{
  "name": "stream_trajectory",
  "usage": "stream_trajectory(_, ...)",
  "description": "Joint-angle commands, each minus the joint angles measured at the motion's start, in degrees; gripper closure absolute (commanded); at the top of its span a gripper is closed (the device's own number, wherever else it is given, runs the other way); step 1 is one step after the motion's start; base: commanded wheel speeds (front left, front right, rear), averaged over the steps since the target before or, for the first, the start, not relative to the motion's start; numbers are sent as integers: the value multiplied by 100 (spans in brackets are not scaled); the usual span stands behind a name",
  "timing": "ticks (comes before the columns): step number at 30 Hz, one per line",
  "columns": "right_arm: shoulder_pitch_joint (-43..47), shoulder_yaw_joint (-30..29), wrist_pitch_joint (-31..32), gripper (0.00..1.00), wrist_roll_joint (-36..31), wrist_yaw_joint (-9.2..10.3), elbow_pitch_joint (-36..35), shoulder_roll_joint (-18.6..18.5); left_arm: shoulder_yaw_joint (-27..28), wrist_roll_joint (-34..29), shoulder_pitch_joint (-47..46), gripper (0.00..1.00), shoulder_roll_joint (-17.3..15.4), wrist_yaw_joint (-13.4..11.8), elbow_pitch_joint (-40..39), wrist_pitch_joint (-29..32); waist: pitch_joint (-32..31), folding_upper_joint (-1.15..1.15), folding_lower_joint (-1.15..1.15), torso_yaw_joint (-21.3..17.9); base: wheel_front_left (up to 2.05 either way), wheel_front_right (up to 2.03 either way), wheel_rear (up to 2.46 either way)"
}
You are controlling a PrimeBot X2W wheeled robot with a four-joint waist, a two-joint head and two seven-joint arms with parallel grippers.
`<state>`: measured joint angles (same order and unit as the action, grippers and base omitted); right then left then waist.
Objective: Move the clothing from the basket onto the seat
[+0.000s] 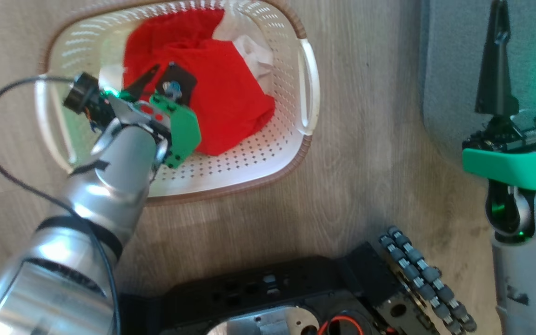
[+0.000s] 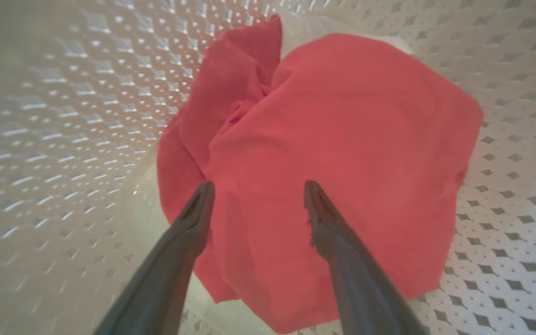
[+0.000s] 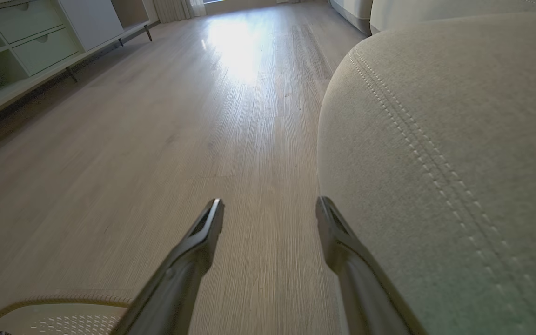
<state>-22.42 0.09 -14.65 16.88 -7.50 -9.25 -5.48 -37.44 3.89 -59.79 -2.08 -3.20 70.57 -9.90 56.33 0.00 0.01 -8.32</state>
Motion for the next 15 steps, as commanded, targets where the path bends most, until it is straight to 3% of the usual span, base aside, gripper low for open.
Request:
stream_trajectory(1,92,92,-35,0,-10,1,-212,49,20,7,18,0,-80,-22,2,91,144,0,-1,-128,0,0,0)
stream_trajectory(7,72,221,-35,0,46,1,-180,159,8,237,-219,0,-80,-199,229,709,316,0,-1,-289,0,0,0)
stream_trajectory(15,250,298,-35,0,-20,1,-216,210,-88,406,-270,0,-80,-117,315,1409,448,0,-1,-316,0,0,0)
